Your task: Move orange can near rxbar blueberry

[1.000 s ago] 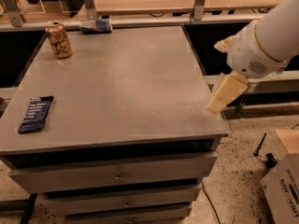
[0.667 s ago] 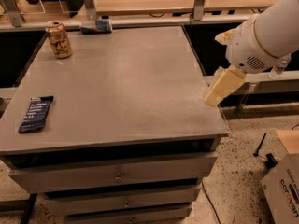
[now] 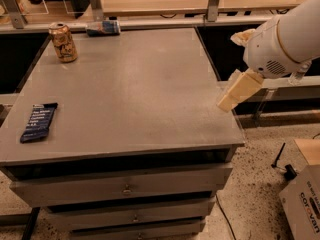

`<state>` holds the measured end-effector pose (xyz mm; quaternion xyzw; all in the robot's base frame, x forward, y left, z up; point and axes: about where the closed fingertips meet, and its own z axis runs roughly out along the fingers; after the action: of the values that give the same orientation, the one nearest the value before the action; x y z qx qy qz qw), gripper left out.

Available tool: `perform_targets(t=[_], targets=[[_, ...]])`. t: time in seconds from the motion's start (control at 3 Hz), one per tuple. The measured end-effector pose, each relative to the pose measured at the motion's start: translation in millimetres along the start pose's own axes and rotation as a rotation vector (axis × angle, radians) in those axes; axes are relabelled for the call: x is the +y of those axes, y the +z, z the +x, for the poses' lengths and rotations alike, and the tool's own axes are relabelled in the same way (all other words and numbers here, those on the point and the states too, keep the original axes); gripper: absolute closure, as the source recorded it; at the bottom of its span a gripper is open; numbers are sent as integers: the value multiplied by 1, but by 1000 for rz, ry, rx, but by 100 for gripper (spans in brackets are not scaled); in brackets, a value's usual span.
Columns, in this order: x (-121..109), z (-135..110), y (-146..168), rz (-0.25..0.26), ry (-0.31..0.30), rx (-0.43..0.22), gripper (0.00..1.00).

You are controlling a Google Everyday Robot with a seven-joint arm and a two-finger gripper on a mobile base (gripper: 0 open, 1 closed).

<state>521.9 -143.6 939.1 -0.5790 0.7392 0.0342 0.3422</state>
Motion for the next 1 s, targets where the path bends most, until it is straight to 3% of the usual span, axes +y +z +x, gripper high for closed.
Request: perform_targets(t=[0.33, 1.0], targets=[[-17, -32, 25, 7, 0, -158, 0], [-68, -130, 105, -15, 21, -447, 0]])
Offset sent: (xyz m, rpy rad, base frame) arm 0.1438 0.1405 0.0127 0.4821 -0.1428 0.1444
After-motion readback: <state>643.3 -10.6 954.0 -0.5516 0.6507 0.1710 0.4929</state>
